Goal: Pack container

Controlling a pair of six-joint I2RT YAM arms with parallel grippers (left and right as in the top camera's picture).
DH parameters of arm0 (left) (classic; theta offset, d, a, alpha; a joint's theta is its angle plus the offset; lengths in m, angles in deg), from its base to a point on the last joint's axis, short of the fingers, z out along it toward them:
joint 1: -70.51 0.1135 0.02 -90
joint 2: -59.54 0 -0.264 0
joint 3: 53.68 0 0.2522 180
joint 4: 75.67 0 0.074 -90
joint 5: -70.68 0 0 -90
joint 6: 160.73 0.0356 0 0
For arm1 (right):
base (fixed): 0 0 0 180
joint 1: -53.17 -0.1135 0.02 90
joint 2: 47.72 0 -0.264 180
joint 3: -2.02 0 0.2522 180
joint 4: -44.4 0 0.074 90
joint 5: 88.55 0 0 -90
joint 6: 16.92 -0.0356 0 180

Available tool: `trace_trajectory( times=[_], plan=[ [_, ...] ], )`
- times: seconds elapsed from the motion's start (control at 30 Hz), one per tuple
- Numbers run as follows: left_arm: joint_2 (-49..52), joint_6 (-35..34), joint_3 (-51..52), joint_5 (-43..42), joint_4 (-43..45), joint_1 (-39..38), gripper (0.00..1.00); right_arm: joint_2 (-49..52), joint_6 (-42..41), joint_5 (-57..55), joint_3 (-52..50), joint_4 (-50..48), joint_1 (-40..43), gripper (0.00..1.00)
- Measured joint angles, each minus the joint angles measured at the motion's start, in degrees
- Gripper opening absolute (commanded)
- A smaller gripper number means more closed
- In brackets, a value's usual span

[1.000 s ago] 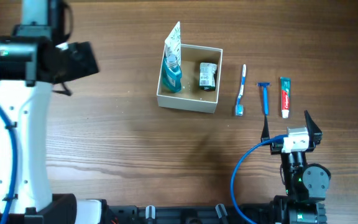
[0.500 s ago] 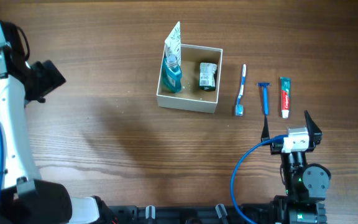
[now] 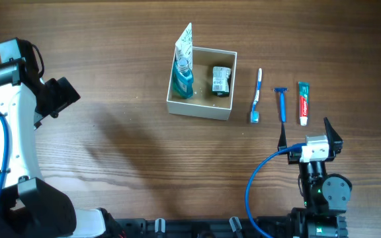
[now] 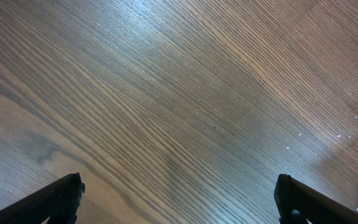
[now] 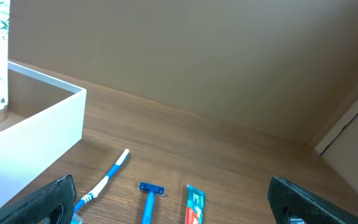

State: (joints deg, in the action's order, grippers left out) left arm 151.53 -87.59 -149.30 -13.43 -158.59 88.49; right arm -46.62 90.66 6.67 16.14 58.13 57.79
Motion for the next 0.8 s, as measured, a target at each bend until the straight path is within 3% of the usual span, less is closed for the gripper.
trace_trajectory(
  times=[0.63,0.8],
  plan=[
    [0.0,0.0,0.0,0.0,0.0,0.0,1.00,0.0,0.0,0.2,0.0,-0.2,0.0,1.00],
    [0.0,0.0,0.0,0.0,0.0,0.0,1.00,0.0,-4.1,9.4,0.0,-1.5,0.0,1.00]
  ],
)
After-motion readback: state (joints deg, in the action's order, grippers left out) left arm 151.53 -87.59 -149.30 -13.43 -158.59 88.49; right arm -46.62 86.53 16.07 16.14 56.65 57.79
